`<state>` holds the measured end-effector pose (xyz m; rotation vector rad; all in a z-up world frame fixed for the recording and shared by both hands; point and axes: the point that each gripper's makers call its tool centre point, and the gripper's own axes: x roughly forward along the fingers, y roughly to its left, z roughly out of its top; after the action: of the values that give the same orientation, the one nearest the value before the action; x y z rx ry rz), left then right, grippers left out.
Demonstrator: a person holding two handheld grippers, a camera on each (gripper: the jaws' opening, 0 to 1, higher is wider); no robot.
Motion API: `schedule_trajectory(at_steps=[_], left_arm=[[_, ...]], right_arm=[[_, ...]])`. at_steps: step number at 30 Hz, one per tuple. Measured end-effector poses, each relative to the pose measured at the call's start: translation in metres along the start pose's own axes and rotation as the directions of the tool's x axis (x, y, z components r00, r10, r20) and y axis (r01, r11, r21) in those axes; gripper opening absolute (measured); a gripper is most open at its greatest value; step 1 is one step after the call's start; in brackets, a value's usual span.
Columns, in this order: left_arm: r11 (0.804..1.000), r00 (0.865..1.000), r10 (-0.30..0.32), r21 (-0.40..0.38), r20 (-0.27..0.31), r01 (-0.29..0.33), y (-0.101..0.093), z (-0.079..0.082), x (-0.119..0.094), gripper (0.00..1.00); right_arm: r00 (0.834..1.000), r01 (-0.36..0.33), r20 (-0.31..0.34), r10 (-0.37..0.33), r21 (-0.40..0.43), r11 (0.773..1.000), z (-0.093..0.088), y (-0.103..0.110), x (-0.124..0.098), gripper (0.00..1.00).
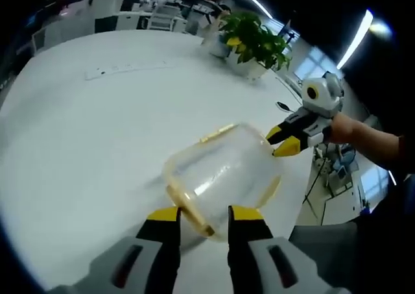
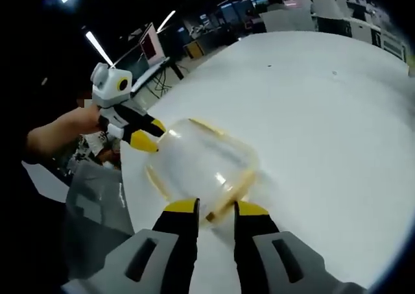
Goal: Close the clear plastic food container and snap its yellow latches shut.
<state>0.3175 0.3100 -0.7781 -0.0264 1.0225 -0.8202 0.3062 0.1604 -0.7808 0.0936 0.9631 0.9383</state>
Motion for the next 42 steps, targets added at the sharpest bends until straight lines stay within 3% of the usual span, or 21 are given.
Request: schedule_trajectory(at_steps=[9,12,15,21,25,29,31,34,37,42], left_arm=[[1.0,0.998,0.019,-0.013,0.054,-0.018,-0.004,0.002,0.0,0.22],[0.996,0.995,0.059,0.068,0.079,-0.064,-0.001,0.006,-0.002,0.23],[0.991,0.992,0.09,0.09,0.09,-0.098,0.0,0.008,0.0,0.24],[0.973,0.988,0.125,0.185,0.094,-0.141,0.002,0.012,-0.001,0.25],[0.949,0.982,0.157,0.26,0.107,-0.18,0.002,0.016,-0.001,0.26],[0.928,0.98,0.163,0.32,0.113,-0.191,0.002,0.018,-0.001,0.27],[0.9,0.978,0.168,0.384,0.123,-0.203,0.002,0.02,-0.003,0.25],[0.887,0.978,0.15,0.416,0.147,-0.199,-0.003,0.025,-0.005,0.26],[0.872,0.98,0.119,0.455,0.162,-0.181,-0.012,0.031,-0.003,0.27],[0.824,0.985,0.094,0.544,0.141,-0.157,-0.023,0.032,0.004,0.26]], right_arm=[[1.0,0.015,0.015,-0.015,-0.024,1.0,0.002,0.001,0.0,0.19],[0.999,0.033,0.007,-0.032,-0.061,0.998,0.005,0.002,0.0,0.2],[0.998,0.06,-0.015,-0.063,-0.138,0.989,0.006,0.002,-0.001,0.2],[0.996,0.078,-0.037,-0.087,-0.198,0.977,0.007,0.003,-0.001,0.21],[0.993,0.091,-0.049,-0.106,-0.241,0.966,0.008,0.002,-0.001,0.22],[0.99,0.106,-0.057,-0.132,-0.333,0.937,0.009,0.002,-0.002,0.24],[0.989,0.106,-0.058,-0.136,-0.368,0.924,0.01,0.003,-0.002,0.25],[0.988,0.102,-0.06,-0.139,-0.415,0.904,0.011,0.003,-0.003,0.26],[0.994,0.079,-0.031,-0.103,-0.429,0.9,0.019,0.009,-0.005,0.26],[0.999,0.035,-0.012,-0.046,-0.464,0.885,0.03,0.02,0.0,0.32]])
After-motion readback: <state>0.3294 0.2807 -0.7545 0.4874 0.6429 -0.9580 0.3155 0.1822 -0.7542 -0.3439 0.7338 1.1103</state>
